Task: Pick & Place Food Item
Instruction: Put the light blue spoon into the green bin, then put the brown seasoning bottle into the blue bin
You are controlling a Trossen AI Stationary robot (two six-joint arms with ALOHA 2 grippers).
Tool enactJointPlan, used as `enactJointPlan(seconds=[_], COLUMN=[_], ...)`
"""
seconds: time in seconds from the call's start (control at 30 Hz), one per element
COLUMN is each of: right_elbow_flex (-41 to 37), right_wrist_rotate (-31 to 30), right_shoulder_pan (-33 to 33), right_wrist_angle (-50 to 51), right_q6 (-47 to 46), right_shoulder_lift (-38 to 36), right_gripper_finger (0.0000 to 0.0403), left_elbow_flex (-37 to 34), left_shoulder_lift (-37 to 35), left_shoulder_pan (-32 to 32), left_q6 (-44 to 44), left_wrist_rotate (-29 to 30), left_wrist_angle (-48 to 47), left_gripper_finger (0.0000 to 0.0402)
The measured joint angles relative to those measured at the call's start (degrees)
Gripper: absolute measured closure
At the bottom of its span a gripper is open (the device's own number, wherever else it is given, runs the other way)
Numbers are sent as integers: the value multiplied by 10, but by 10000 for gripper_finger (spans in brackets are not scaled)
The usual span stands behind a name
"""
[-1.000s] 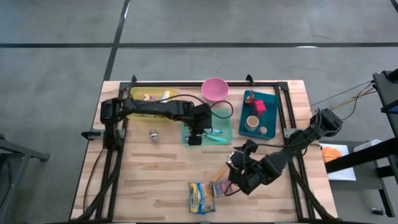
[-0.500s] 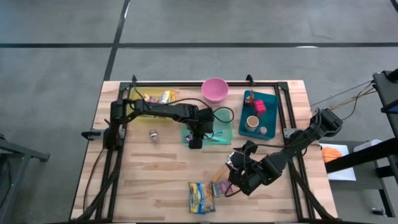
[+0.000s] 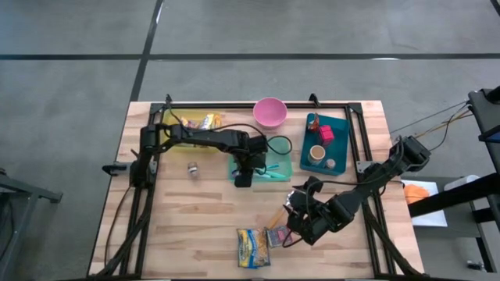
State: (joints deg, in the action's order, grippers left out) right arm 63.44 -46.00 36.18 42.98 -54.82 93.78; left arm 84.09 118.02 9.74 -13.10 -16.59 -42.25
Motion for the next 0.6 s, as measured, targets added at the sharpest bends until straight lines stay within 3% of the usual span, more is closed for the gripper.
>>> enactJointPlan(seconds=[0.1, 0.3, 0.6], right_elbow_flex=[0, 0, 0], right_wrist_rotate=[0, 0, 0], right_shoulder_pan=[0, 0, 0], right_wrist_angle=[-1, -1, -1], right_q6=[0, 0, 0], right_shoulder_lift=[0, 0, 0], right_gripper_finger=[53, 53, 53], left_elbow_flex=[0, -1, -1], left_shoulder_lift=[0, 0, 0], left_shoulder_pan=[1, 1, 1], left_q6=[13, 40, 62], left_wrist_rotate=[0, 0, 0], left_wrist_angle=[-4, -10, -14], left_gripper_finger=[369, 312, 265])
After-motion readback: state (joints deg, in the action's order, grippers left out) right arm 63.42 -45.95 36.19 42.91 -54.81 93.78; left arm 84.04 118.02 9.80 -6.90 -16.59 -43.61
